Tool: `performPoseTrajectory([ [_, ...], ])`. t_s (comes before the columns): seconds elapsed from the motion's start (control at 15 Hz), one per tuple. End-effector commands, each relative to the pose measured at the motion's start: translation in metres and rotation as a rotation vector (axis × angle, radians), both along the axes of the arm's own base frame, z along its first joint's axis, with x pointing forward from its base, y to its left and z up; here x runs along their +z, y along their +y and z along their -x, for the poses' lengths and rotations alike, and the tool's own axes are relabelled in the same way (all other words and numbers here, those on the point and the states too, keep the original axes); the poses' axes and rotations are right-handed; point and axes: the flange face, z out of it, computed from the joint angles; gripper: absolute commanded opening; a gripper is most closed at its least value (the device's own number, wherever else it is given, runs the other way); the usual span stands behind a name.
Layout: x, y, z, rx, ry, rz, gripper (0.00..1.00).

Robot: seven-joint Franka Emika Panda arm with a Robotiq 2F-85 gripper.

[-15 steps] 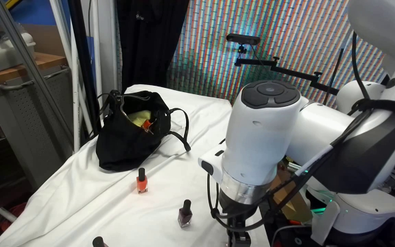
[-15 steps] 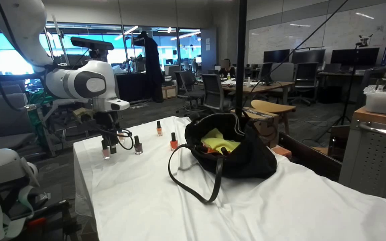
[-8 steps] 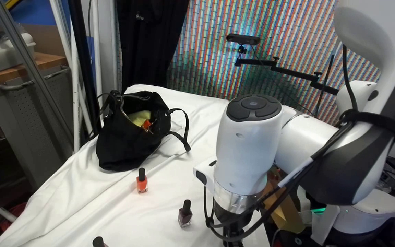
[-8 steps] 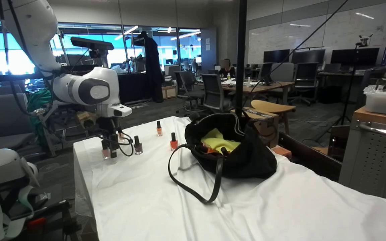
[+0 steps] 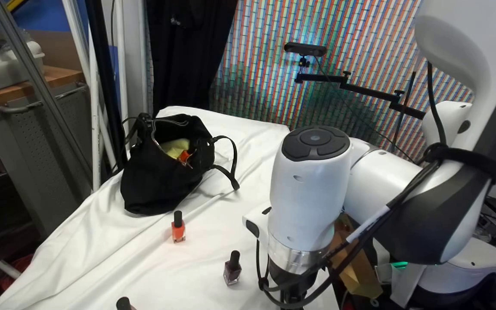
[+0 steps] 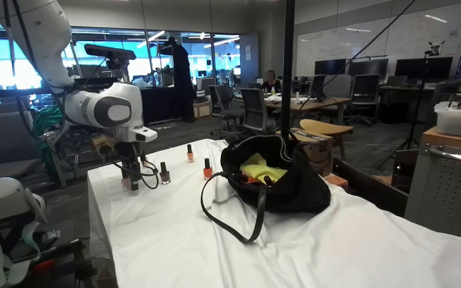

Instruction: Put the nail polish bottles in the bag

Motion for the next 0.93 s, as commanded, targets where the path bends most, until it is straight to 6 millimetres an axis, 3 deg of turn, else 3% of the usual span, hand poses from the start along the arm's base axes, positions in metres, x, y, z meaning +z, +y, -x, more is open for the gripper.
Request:
performPoseTrajectory([
  [0.0, 0.007, 0.007, 0.001, 0.006, -0.024, -0.020, 1.00],
  [0.87, 0.026, 0.016, 0.020, 0.013, -0.053, 0.005, 1.00],
])
